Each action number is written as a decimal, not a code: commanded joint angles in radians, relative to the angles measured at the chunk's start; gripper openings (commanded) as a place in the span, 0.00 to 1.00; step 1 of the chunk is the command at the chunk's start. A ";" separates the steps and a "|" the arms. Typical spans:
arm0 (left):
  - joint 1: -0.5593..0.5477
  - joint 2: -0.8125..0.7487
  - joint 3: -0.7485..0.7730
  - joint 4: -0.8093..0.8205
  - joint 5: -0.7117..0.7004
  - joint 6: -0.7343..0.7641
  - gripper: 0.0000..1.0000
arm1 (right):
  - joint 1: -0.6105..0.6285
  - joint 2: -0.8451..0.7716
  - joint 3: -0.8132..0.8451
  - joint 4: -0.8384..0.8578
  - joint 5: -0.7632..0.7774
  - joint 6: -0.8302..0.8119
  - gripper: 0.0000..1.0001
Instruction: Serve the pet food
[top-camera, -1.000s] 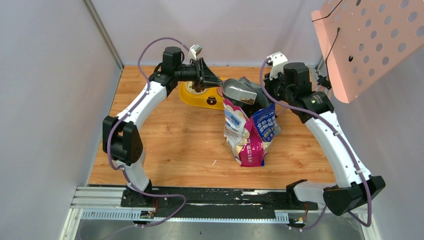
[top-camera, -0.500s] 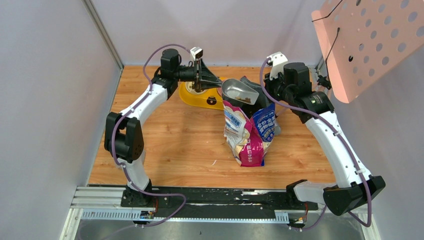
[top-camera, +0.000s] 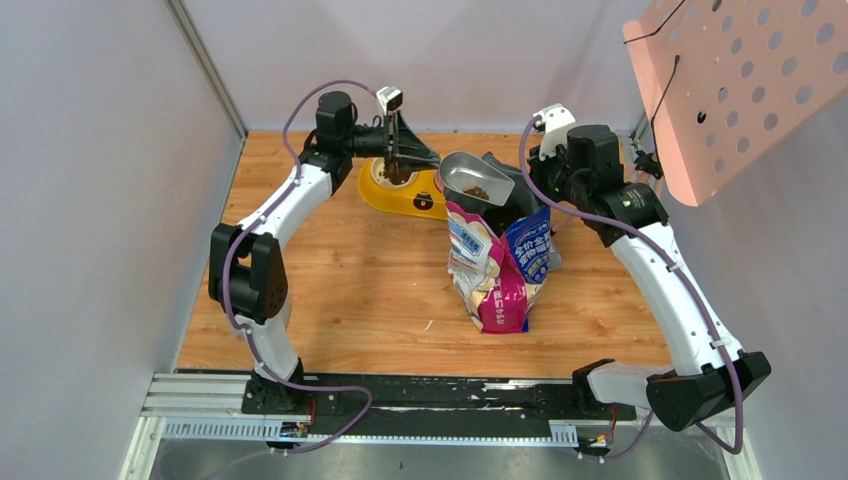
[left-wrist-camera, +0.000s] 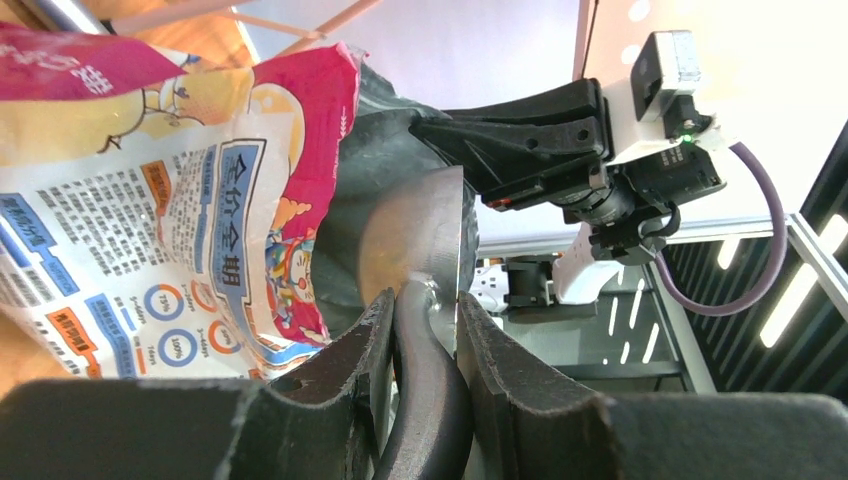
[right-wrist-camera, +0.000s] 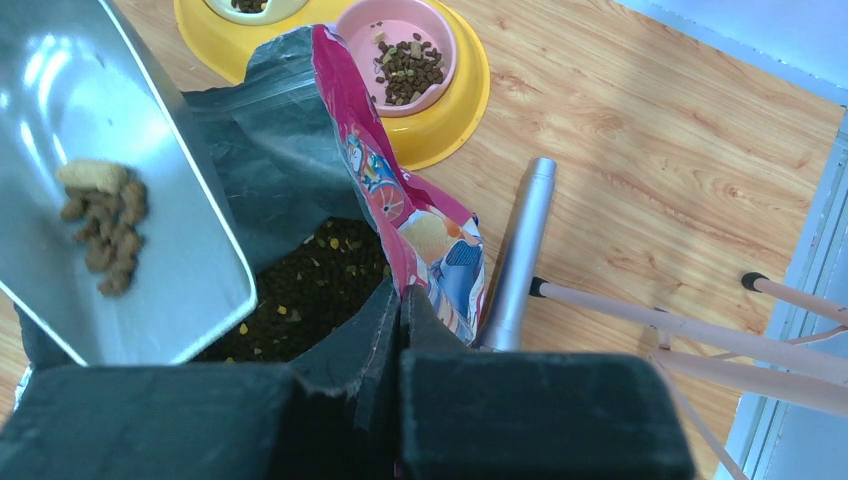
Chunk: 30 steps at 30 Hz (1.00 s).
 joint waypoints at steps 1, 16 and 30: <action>0.075 -0.061 0.074 0.041 0.034 0.042 0.00 | -0.005 -0.015 0.037 0.062 0.002 -0.009 0.00; 0.373 -0.096 0.022 -0.212 -0.165 0.276 0.00 | -0.014 -0.038 0.026 0.061 0.000 -0.011 0.00; 0.423 0.080 0.245 -0.537 -0.403 0.693 0.00 | -0.056 -0.062 0.010 0.058 -0.027 0.011 0.00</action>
